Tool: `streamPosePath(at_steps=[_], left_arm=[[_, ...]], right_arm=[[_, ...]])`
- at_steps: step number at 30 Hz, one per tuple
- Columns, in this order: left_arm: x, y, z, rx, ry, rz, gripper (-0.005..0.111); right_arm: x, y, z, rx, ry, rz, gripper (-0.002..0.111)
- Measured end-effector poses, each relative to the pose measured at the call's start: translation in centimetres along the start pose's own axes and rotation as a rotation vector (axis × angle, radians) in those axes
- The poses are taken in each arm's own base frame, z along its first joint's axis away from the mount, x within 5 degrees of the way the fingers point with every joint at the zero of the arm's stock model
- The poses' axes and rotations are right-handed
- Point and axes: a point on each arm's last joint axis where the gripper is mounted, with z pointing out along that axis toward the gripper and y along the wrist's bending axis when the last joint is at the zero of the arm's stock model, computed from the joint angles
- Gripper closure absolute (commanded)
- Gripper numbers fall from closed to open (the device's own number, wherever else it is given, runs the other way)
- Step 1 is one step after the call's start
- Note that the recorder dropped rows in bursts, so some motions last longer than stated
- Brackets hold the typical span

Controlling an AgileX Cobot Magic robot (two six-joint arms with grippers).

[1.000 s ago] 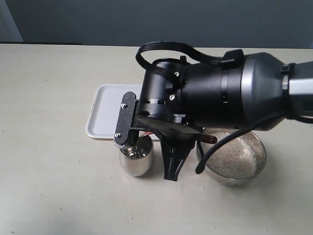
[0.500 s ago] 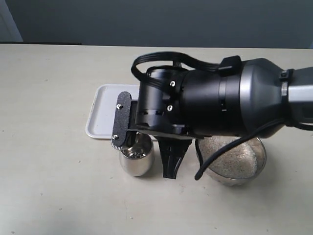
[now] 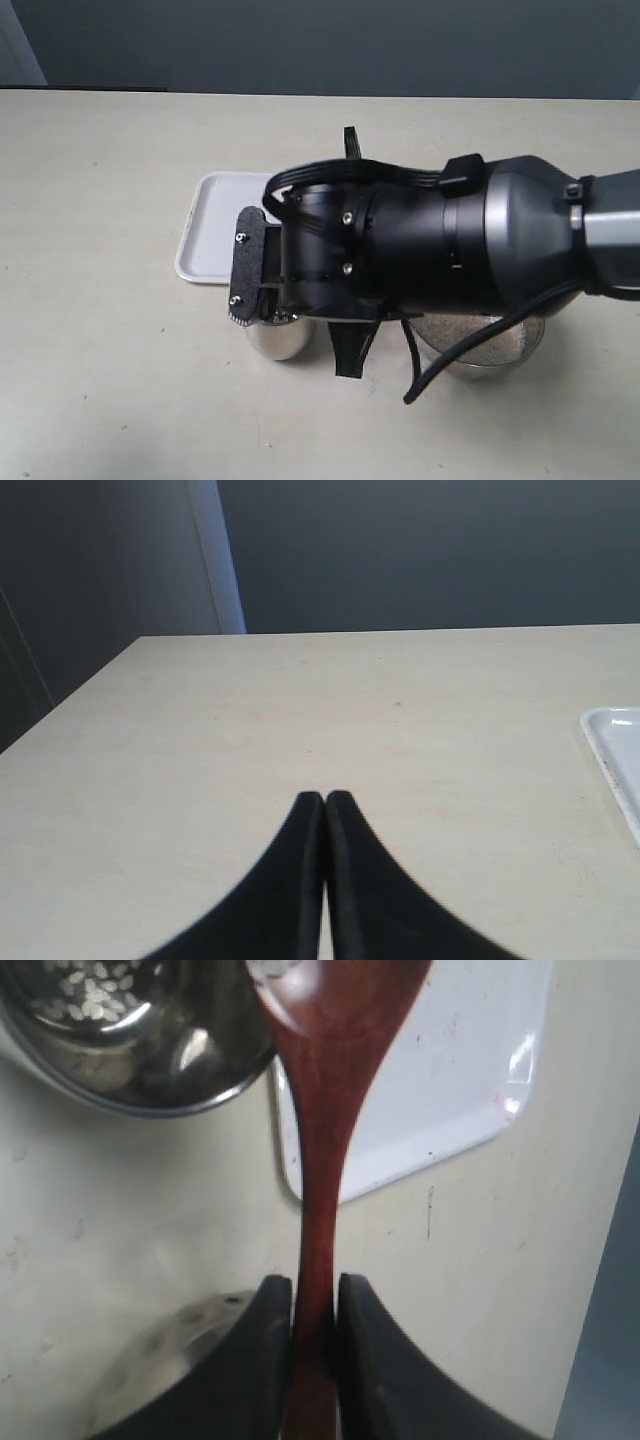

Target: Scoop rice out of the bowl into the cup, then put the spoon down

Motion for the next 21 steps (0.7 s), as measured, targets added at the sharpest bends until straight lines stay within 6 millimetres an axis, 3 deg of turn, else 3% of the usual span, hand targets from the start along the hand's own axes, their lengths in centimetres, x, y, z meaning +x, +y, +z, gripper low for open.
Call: streamPosePath(at_steps=[14,21], left_arm=[[0.0,0.0,0.0,0.0,0.0,0.0,0.106],[0.0,0.0,0.0,0.0,0.0,0.0,0.106]], right_arm=[[0.0,0.2,-0.2,0.019,0.013,0.003,0.109],[0.6,1.3,0.2,0.033,0.038,-0.025,0.109]])
